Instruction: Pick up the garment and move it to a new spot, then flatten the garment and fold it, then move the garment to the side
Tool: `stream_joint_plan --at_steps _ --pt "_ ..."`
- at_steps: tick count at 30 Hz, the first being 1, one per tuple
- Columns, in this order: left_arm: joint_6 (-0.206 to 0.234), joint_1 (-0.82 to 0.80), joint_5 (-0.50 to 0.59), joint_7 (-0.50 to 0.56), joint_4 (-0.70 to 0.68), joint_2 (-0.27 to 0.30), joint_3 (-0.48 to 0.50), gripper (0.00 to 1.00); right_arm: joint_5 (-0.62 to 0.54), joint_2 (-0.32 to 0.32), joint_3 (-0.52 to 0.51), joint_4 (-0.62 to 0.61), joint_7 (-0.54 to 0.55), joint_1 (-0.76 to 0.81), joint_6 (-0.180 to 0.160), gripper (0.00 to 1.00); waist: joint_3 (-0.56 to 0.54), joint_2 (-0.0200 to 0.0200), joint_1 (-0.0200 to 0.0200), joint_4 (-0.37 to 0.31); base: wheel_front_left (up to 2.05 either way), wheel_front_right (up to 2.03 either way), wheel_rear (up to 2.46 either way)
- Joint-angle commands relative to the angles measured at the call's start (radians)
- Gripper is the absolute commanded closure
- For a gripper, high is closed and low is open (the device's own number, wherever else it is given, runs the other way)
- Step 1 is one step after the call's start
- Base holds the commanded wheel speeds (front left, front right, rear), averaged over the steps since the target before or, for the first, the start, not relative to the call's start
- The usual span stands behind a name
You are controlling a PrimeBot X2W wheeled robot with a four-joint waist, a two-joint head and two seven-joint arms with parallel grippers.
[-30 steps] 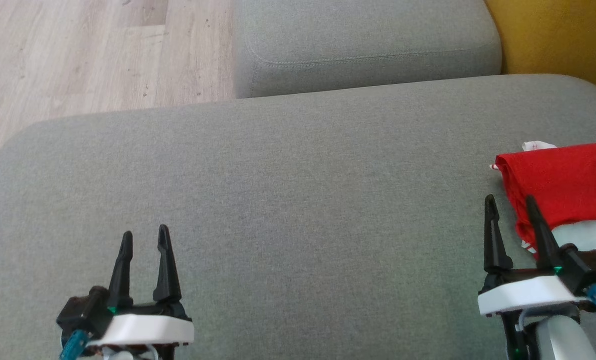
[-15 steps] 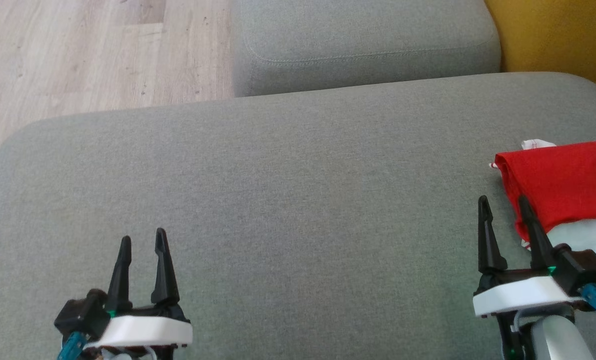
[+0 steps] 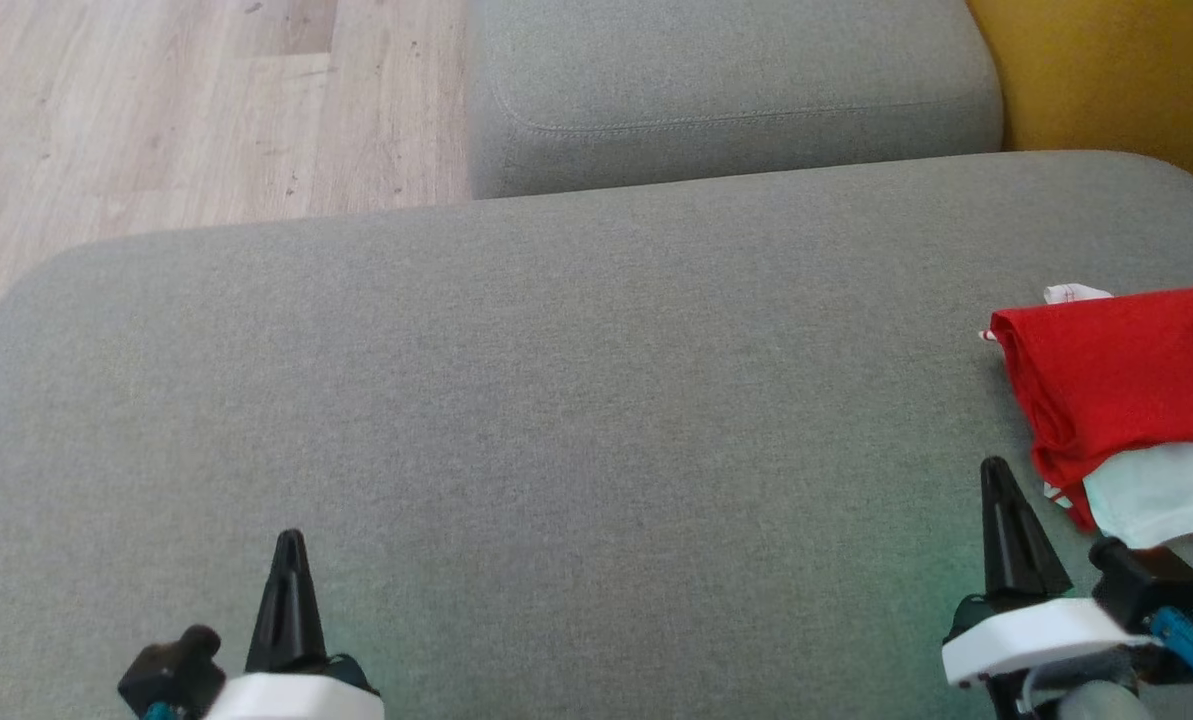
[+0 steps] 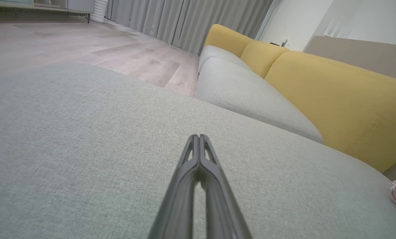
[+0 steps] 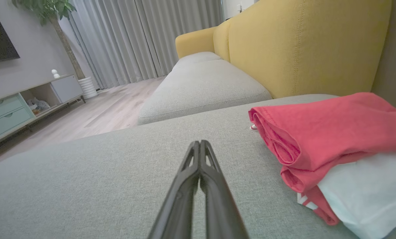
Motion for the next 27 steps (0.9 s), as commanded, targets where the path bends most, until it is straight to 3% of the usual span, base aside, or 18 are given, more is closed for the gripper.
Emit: stream_joint_plan --at_steps 1,27 --pt "-0.002 -0.044 -0.029 0.009 -0.032 0.000 0.011 1.00 0.039 -0.001 -0.005 -0.035 0.006 -0.048 0.000 1.00 0.001 0.0000 0.0000 0.000 0.00 0.00 0.00" --pt "-0.013 -0.064 -0.265 0.082 -0.050 0.001 0.052 1.00 0.330 -0.002 -0.025 -0.044 0.078 -0.066 0.000 1.00 0.007 0.0000 0.0000 0.002 0.00 0.00 0.00"
